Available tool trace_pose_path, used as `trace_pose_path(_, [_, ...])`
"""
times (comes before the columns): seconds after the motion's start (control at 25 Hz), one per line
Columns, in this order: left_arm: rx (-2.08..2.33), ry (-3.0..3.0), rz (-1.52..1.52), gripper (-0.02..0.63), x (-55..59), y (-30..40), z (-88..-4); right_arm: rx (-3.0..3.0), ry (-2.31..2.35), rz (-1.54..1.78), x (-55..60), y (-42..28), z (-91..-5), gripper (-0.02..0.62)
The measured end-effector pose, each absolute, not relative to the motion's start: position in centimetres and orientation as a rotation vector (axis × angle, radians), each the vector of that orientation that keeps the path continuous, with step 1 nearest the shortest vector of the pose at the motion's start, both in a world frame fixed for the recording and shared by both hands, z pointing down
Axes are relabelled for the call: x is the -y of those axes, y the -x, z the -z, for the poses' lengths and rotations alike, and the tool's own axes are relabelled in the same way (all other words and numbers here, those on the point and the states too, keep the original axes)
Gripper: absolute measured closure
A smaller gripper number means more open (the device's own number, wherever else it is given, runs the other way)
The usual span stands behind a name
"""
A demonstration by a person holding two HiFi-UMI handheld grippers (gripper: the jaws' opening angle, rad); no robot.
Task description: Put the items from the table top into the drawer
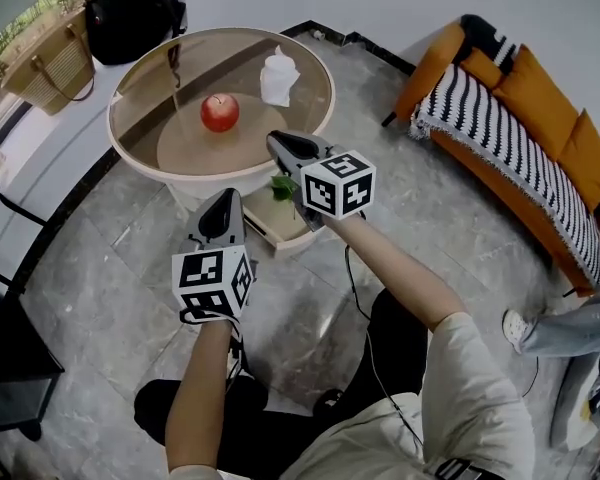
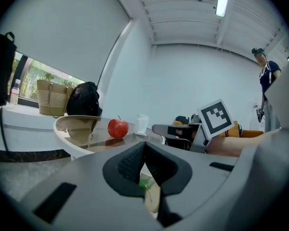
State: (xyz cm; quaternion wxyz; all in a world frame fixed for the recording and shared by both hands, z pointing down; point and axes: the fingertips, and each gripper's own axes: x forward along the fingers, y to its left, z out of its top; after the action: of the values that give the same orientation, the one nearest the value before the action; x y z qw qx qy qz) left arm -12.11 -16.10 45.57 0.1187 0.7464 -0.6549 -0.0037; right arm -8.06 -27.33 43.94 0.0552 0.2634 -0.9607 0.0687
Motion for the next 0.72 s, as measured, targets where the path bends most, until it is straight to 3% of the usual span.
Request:
trace_pose_path(0.4, [1.897, -2.212, 0.12, 0.584, 17.1, 13.2, -43.4, 2.83, -0.724, -0.1, 29.4, 13.7, -42.4, 0.54])
trace_pose_path(0.56, [1.907, -2.188, 0.168, 0.584, 17.4, 14.5, -42.9, 2.766, -0.648, -0.07, 30.4, 16.2, -43.1, 0.359])
trace_pose_path(0.72, [1.915, -2.171, 0.194, 0.584, 17.7, 16.0, -42.8, 2.726, -0.617, -0.069, 31.6, 18.4, -43.4, 0.318])
